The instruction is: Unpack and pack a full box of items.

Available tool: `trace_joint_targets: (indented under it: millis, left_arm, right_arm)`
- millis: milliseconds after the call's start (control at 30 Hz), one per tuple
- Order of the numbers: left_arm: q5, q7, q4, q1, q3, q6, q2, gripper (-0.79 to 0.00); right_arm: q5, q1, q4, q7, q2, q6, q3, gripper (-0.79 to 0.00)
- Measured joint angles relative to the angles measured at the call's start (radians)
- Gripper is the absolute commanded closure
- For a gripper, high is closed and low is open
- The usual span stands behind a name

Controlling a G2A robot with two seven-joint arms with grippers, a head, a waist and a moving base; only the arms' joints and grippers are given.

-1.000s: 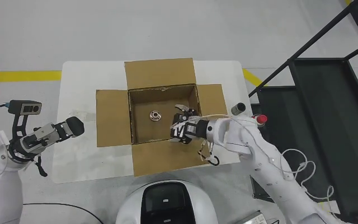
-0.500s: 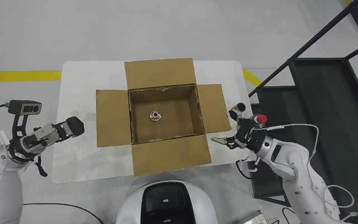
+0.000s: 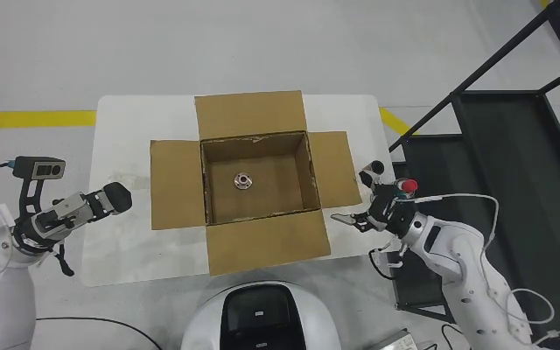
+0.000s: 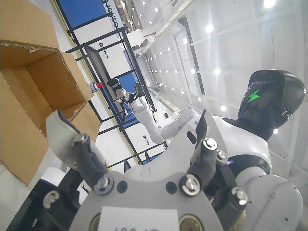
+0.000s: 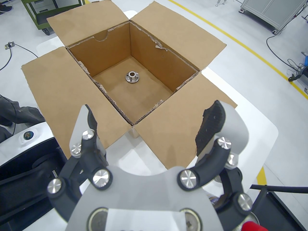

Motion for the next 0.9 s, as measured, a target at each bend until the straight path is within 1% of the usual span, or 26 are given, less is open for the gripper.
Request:
trace_joint_targets:
  millis: [67,133,300,400,500,600,767,900]
  left_arm:
    - [0.0,0.0,0.0,0.0,0.0,0.0,0.0,-0.785]
    - [0.0,0.0,0.0,0.0,0.0,0.0,0.0,-0.785]
    - [0.0,0.0,0.0,0.0,0.0,0.0,0.0,-0.785]
    - [0.0,0.0,0.0,0.0,0.0,0.0,0.0,-0.785]
    - [0.0,0.0,0.0,0.0,0.0,0.0,0.0,-0.785]
    - [0.0,0.0,0.0,0.0,0.0,0.0,0.0,-0.785]
    - [0.0,0.0,0.0,0.0,0.0,0.0,0.0,-0.785]
    - [0.0,0.0,0.0,0.0,0.0,0.0,0.0,-0.785]
  right_arm:
    - [0.006,0.005,0.036,-0.02,-0.002,0.056,0.015,-0.785]
    - [0.015,-0.002,0.098,-0.088,-0.005,0.108,0.031,-0.785]
    - [-0.023,-0.03,0.27,-0.313,-0.011,0.186,0.058,-0.785]
    - [-0.035,-0.031,0.351,-0.431,-0.017,0.241,0.059,-0.785]
    - [-0.018,-0.021,0.402,-0.517,-0.022,0.28,0.057,-0.785]
    - [0.003,-0.013,0.429,-0.542,-0.024,0.287,0.061,-0.785]
    - [0.044,0.019,0.485,-0.504,-0.025,0.277,0.07,-0.785]
    - [0.045,0.049,0.54,-0.482,-0.025,0.256,0.058,-0.785]
